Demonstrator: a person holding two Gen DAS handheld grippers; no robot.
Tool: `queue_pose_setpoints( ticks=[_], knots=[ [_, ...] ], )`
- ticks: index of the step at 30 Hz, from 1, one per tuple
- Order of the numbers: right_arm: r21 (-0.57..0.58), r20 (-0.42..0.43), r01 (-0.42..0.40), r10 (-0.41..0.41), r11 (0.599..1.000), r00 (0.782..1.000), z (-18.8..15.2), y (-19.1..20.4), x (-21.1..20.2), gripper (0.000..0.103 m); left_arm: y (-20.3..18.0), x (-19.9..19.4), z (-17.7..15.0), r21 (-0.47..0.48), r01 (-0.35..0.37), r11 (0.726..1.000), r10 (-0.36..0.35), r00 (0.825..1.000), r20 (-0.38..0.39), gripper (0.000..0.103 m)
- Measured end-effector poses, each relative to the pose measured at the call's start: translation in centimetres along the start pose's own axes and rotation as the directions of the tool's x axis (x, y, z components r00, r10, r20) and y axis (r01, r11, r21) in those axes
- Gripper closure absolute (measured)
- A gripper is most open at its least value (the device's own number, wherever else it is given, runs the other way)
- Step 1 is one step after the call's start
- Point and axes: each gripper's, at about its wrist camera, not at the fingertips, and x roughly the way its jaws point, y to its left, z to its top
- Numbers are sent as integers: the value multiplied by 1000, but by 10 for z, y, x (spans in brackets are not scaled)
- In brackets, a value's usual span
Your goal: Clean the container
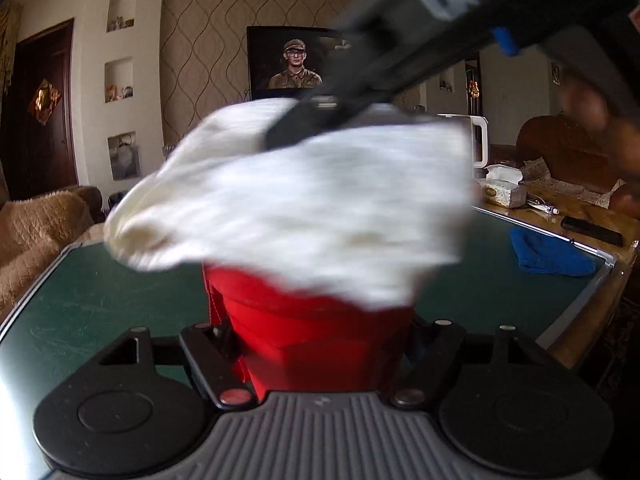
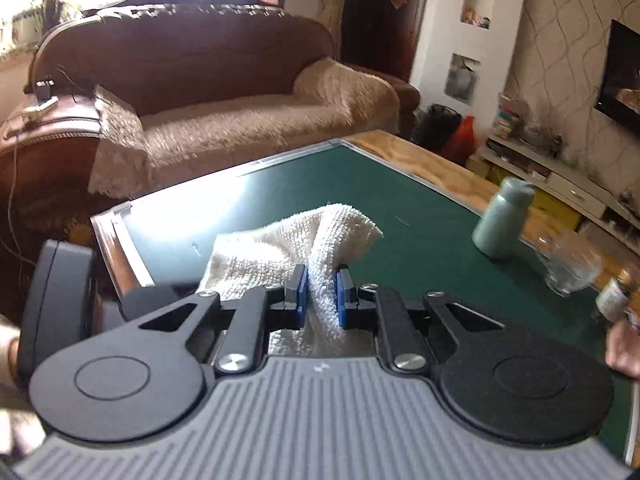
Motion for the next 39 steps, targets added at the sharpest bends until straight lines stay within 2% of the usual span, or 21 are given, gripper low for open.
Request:
queue_pose_setpoints(
  ticks=[2,7,11,14,17,20,22,24,25,27,29,32,34,36,38,39],
  knots=[
    [22,2,-78,78,997,997,0,2,5,86,1,-1,-2,-4,3,1000,-3,1000,-6,25],
    [46,-23,-177,178,983,984,-15,-12,-19,86,-1,-4,-4,-8,17,1000,-17,1000,-5,25],
    [122,-2,-143,144,982,990,-26,-36,-40,87,3,0,11,5,20,1000,-20,1000,-8,26],
    [141,36,-31,27,989,999,-27,-36,-44,86,2,0,14,28,10,1000,-10,1000,-14,26],
    [166,58,-58,49,984,997,-23,-32,-27,86,3,1,14,34,5,999,-4,1000,-27,26],
    [106,62,-91,84,990,995,-20,-14,-13,86,8,5,15,12,3,1000,-2,999,-40,25],
    [95,70,-122,115,988,991,-19,-10,-13,86,9,7,17,1,-20,1000,20,999,-41,16],
    [167,82,-189,177,968,981,-21,-18,-18,86,10,11,21,-6,-45,999,45,998,-37,14],
    [212,92,-209,193,955,977,-24,-24,-21,86,11,13,22,-13,-24,1000,23,999,-32,22],
    [294,138,-212,178,932,974,-33,-39,-32,86,12,15,24,-25,-8,1000,8,1000,-25,22],
    [406,221,-225,144,886,965,-45,-62,-48,86,15,15,25,-39,-8,999,7,1000,-16,22],
    [578,341,-247,45,778,939,-74,-101,-74,86,21,11,26,-64,-33,997,33,999,-1,22],
    [665,365,-233,-37,710,930,-98,-119,-84,86,27,5,32,-98,-52,994,55,998,29,22],
    [738,346,-214,-88,640,934,-123,-130,-84,86,36,-4,44,-156,-60,986,72,995,71,22],
    [804,339,-244,-81,542,937,-151,-138,-77,86,48,-19,57,-216,-58,975,84,990,116,22],
    [832,355,-287,-59,475,933,-165,-140,-72,86,55,-21,67,-254,-44,966,81,987,139,22]
  ],
)
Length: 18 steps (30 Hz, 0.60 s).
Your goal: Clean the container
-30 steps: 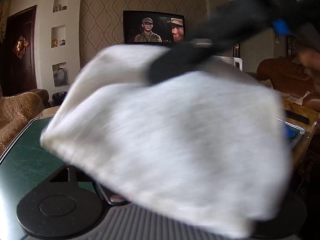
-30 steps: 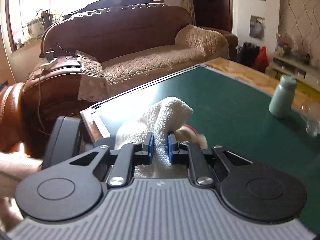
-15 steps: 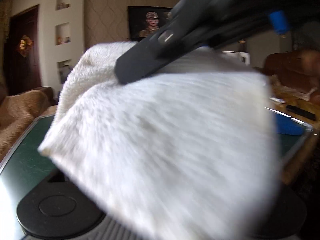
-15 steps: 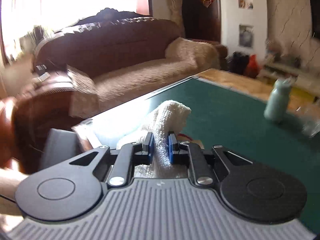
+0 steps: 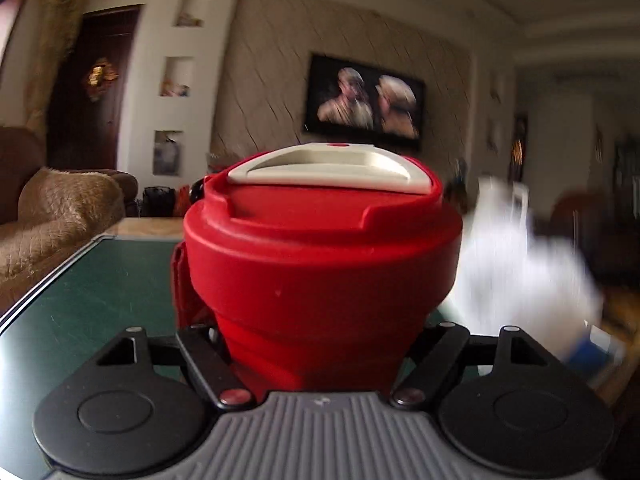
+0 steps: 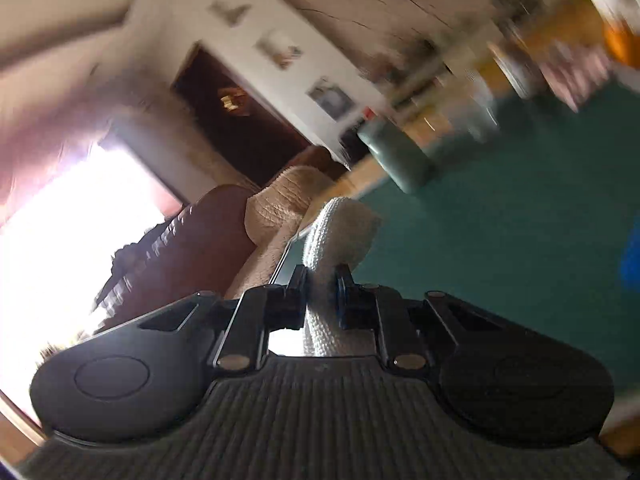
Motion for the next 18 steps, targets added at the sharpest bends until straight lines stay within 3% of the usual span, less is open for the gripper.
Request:
queue_pose_setpoints(
  ticks=[2,4,5,7,9,10,12,14,15,18],
  knots=[
    [182,-9,-83,86,980,996,-14,-27,2,86,7,-6,12,-83,28,996,-25,999,39,22],
    [376,11,-195,206,906,978,-32,-51,9,86,14,-15,18,-137,61,989,-51,996,74,22],
    [473,39,-266,281,840,959,-43,-61,15,86,15,-21,20,-153,79,985,-66,994,89,22],
    [639,124,-393,415,661,901,-67,-78,29,86,18,-27,32,-180,119,976,-100,988,115,22],
    [754,219,-469,498,460,839,-92,-84,48,86,22,-26,42,-194,153,969,-128,982,138,22],
    [786,256,-487,516,382,818,-101,-84,57,86,22,-25,48,-195,169,966,-142,979,147,22],
    [812,334,-527,539,252,773,-115,-83,71,86,26,-16,59,-192,197,961,-167,973,161,22],
    [808,415,-574,565,132,713,-122,-80,82,86,22,-7,66,-162,212,964,-188,971,148,22],
    [795,448,-599,569,100,689,-121,-78,85,86,19,-5,69,-142,218,966,-197,969,147,22],
    [765,496,-641,572,69,653,-111,-79,93,86,8,-6,69,-121,256,959,-239,961,139,23]
  ],
)
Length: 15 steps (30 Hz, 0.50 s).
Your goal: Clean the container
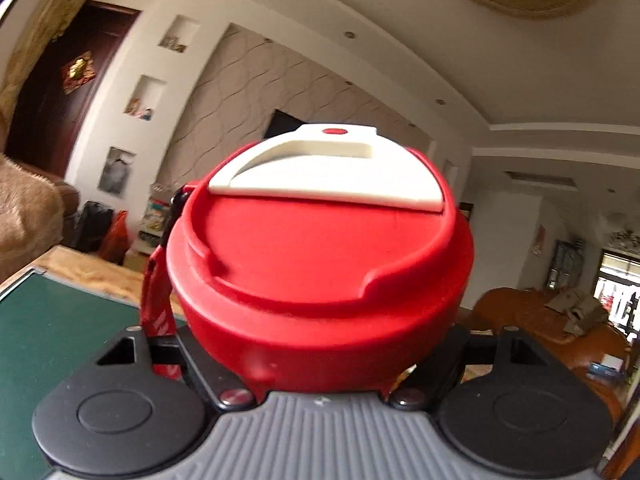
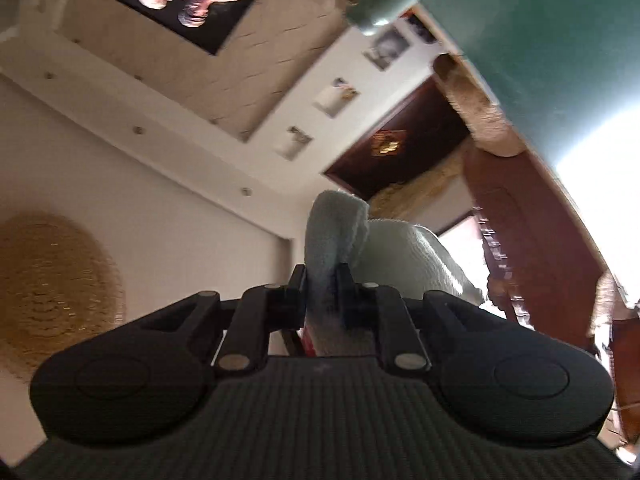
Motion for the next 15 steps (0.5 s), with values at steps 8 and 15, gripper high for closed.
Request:
queue_pose_setpoints(
  ticks=[8,15],
  knots=[
    [-3,-24,28,-28,1000,999,10,-1,27,86,-29,1,-7,66,37,997,-38,999,13,23],
    [30,-65,60,-58,998,996,-28,19,6,84,-33,3,-6,87,-2,996,-4,997,73,23]
  ],
)
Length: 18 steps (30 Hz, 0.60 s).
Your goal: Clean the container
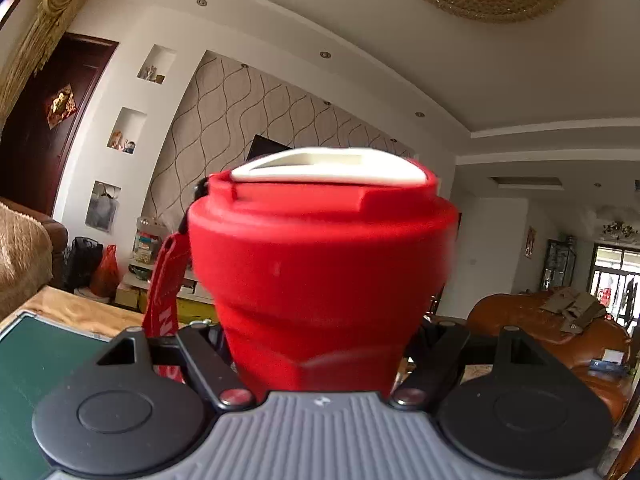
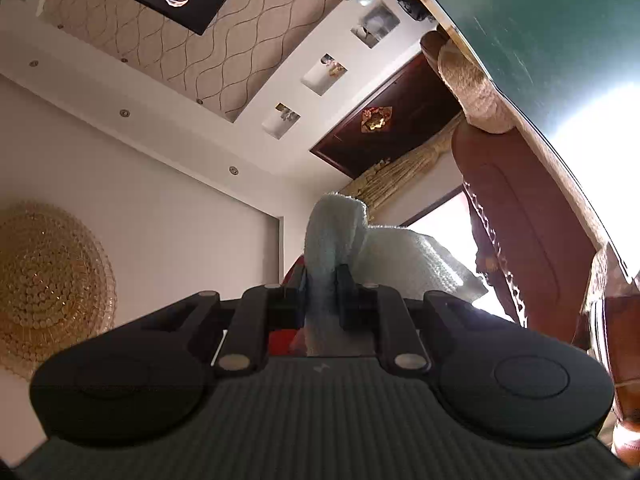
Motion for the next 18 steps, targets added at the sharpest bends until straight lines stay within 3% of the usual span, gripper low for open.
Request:
queue_pose_setpoints(
  ticks=[8,13,18],
  knots=[
    [-71,42,-78,81,994,996,9,22,-1,83,-22,-11,-10,4,72,997,-71,996,-47,23],
    [-51,33,-67,69,996,997,15,8,12,84,-22,-19,-12,-24,88,996,-89,996,-32,23],
    [-11,-2,-14,14,1000,1000,5,-11,14,83,-14,-28,-10,-27,55,998,-55,998,7,23]
  ],
)
